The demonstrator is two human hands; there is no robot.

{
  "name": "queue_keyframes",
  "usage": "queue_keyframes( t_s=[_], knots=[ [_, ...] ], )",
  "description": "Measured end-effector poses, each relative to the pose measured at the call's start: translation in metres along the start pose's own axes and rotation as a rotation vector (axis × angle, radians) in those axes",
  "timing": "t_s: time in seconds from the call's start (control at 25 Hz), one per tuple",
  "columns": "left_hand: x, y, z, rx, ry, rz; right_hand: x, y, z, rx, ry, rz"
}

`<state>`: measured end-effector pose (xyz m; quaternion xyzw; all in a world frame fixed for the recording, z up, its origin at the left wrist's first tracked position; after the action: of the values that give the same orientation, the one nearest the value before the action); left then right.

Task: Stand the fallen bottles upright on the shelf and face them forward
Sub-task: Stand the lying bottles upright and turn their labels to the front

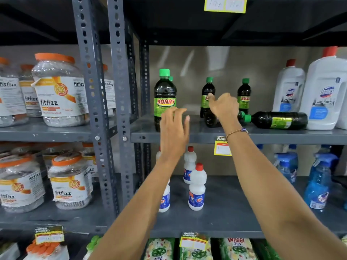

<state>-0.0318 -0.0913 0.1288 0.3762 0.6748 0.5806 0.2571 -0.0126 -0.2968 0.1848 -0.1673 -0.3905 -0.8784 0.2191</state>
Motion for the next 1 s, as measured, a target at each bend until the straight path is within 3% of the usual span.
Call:
queue_keyframes(
  t_s=[0.16, 0.28, 0.44, 0.56, 0.76, 0.92, 1.0],
  knots=[
    [-0.054, -0.033, -0.022, -0.091, 0.158, 0.166, -0.023, 0.003, -0.036, -0.119, -0.178, 0.142],
    [-0.074, -0.057, -0.01, -0.126, 0.332, 0.257, -0.034, 0.008, -0.051, -0.199, -0.028, 0.249],
    [-0.078, -0.06, -0.006, -0.14, 0.426, 0.231, -0.02, 0.001, -0.058, -0.309, 0.203, 0.48],
    [-0.078, -0.061, -0.009, -0.148, 0.425, 0.19, 0.0, -0.004, -0.053, -0.213, -0.058, 0.735],
    [-0.077, -0.061, -0.006, -0.141, 0.407, 0.169, -0.006, 0.016, -0.02, 0.07, -0.568, 0.529],
    [-0.077, -0.062, -0.005, -0.133, 0.426, 0.181, -0.027, 0.01, -0.041, -0.019, -0.738, 0.481],
    [-0.078, -0.062, -0.004, -0.126, 0.426, 0.181, -0.019, 0.02, -0.047, -0.011, -0.659, 0.411]
  ],
)
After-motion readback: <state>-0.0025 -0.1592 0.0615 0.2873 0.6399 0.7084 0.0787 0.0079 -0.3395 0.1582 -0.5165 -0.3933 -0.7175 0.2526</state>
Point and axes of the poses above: each hand's wrist, its own y-axis towards the middle knuckle, its own x-axis out of the back of the hand, z = x × y, the point moved 9 cm from there along y, towards the middle knuckle, and after that the axes turned 2 degrees about -z, right-handed, at the moved point
